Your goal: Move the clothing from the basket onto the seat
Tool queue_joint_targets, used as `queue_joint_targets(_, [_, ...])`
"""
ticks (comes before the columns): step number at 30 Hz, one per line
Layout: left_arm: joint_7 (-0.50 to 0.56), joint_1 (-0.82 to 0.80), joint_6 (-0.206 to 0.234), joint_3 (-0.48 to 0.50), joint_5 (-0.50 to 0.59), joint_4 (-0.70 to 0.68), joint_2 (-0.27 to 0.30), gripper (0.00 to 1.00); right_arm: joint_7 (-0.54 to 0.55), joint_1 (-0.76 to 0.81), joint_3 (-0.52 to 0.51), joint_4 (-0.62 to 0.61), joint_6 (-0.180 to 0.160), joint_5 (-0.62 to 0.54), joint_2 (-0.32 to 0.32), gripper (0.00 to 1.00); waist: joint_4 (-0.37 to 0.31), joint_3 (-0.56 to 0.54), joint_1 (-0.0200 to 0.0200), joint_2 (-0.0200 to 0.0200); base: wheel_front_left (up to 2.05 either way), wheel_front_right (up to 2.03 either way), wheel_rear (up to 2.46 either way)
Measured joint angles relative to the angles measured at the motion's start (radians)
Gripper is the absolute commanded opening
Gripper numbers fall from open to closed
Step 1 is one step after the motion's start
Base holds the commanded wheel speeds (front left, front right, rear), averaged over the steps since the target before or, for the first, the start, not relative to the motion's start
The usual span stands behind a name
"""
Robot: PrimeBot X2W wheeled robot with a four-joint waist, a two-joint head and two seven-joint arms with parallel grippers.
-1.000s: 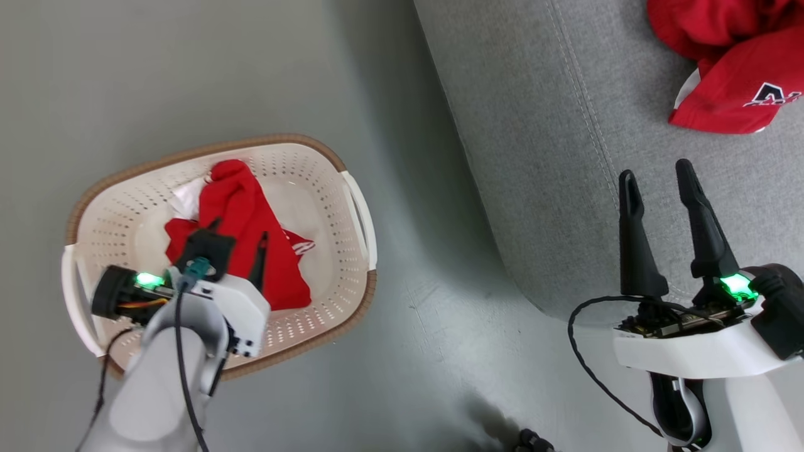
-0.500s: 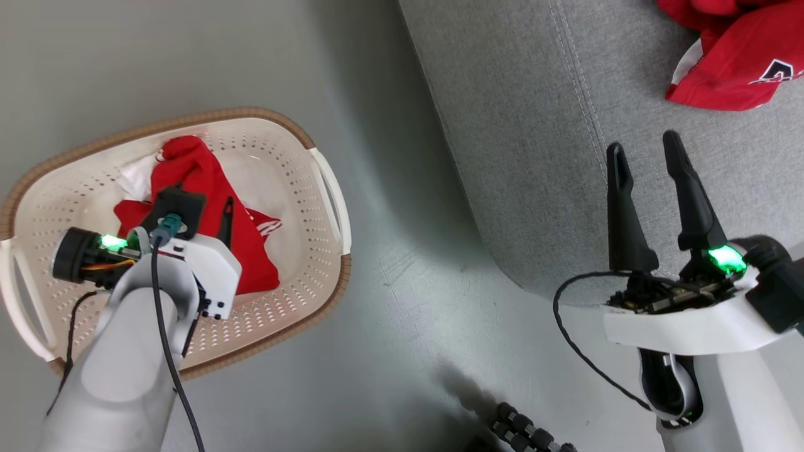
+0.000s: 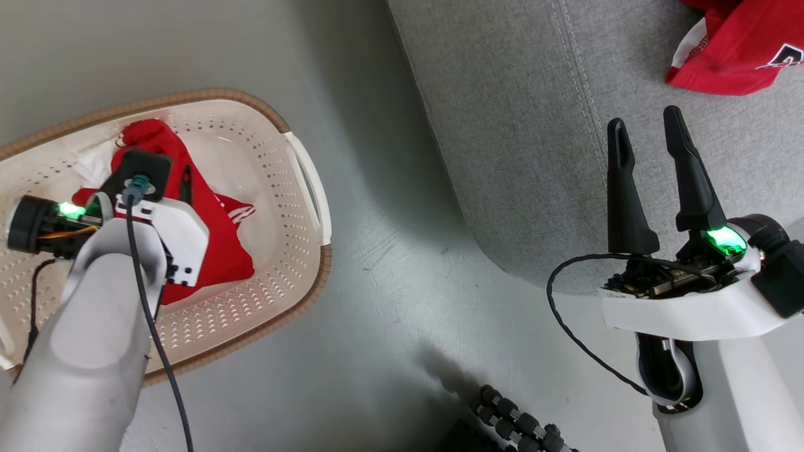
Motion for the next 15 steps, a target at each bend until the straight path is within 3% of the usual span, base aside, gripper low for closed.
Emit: queue_joint_targets(15, [0.026, -0.077, 0.0, -0.016, 0.011, 0.057, 0.006, 1.0, 0.0, -0.016, 0.007, 0.002, 0.0, 0.014, 0.001, 1.0, -0.02, 0.032, 0.0, 0.0, 0.0, 0.0, 0.0])
